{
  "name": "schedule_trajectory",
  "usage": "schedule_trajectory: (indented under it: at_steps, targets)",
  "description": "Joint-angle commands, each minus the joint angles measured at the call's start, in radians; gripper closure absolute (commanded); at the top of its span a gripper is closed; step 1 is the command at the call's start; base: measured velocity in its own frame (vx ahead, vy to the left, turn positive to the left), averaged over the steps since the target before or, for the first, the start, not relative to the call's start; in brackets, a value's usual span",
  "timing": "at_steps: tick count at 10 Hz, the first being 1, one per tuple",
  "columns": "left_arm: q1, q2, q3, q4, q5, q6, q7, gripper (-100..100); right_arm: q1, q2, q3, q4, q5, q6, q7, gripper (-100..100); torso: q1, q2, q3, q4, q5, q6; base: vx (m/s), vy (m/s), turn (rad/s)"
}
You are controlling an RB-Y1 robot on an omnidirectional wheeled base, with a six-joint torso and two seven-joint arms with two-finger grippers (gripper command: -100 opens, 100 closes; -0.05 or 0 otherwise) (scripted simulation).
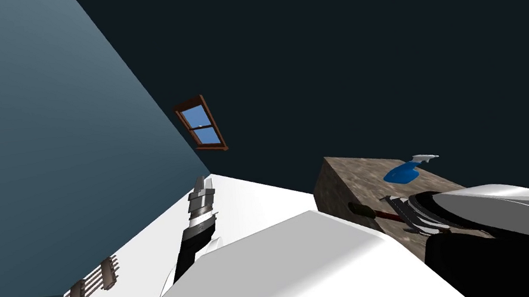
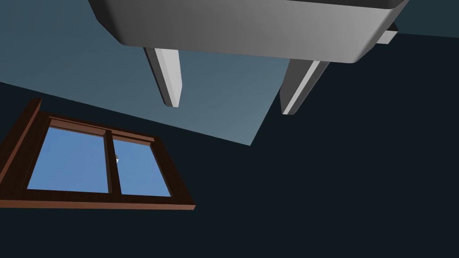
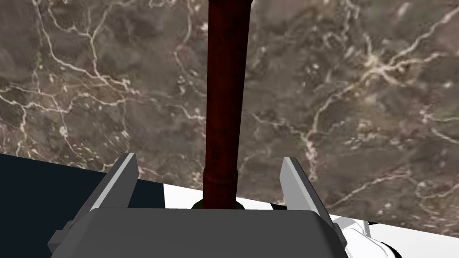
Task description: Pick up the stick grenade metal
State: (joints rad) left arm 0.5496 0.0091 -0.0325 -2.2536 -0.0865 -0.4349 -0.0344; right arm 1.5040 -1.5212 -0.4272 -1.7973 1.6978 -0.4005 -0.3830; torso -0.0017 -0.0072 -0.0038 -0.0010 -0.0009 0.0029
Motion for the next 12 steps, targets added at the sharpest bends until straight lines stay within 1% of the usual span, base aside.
schedule_trajectory:
  at_steps: [1,2,4,5,6,7,8,12]
  targets:
    - [0.000,0.000,0.000,0.000,0.000,0.000,0.000,0,-0.015,0.009,0.031,0.012,-0.001,0.019,0.011,-100,0.000,0.000,0.000,0.000,0.000,0.000,0.016,-0.002,0.047]
    - [0.000,0.000,0.000,0.000,0.000,0.000,0.000,0,-0.029,0.020,0.062,0.022,0.000,0.036,0.021,-100,0.000,0.000,0.000,0.000,0.000,0.000,0.025,0.002,0.042]
    - [0.000,0.000,0.000,0.000,0.000,0.000,0.000,0,-0.043,0.031,0.093,0.033,0.001,0.054,0.030,-100,0.001,-0.001,-0.001,0.000,0.000,0.000,0.022,-0.001,0.047]
    - [0.000,0.000,0.000,0.000,0.000,0.000,0.000,0,-0.057,0.041,0.124,0.043,0.002,0.072,0.039,-100,0.000,-0.001,0.000,0.000,0.000,0.000,0.022,-0.006,0.064]
    - [0.000,0.000,0.000,0.000,0.000,0.000,0.000,0,-0.064,0.047,0.139,0.049,0.003,0.080,0.044,-100,0.000,-0.001,-0.001,0.000,0.000,0.000,0.022,-0.005,0.050]
    - [0.000,0.000,0.000,0.000,0.000,0.000,0.000,0,-0.052,0.043,0.118,0.040,0.004,0.069,0.035,-100,0.000,-0.001,0.000,0.000,0.000,0.000,0.009,-0.002,0.005]
    - [0.000,0.000,0.000,0.000,0.000,0.000,0.000,0,-0.053,0.044,0.120,0.041,0.003,0.072,0.039,100,0.000,0.000,0.000,0.000,0.000,0.000,0.000,0.000,0.000]
    - [0.000,0.000,0.000,0.000,0.000,0.000,0.000,0,-0.053,0.044,0.120,0.041,0.003,0.072,0.039,100,0.000,0.000,0.000,0.000,0.000,0.000,0.000,0.000,0.000]
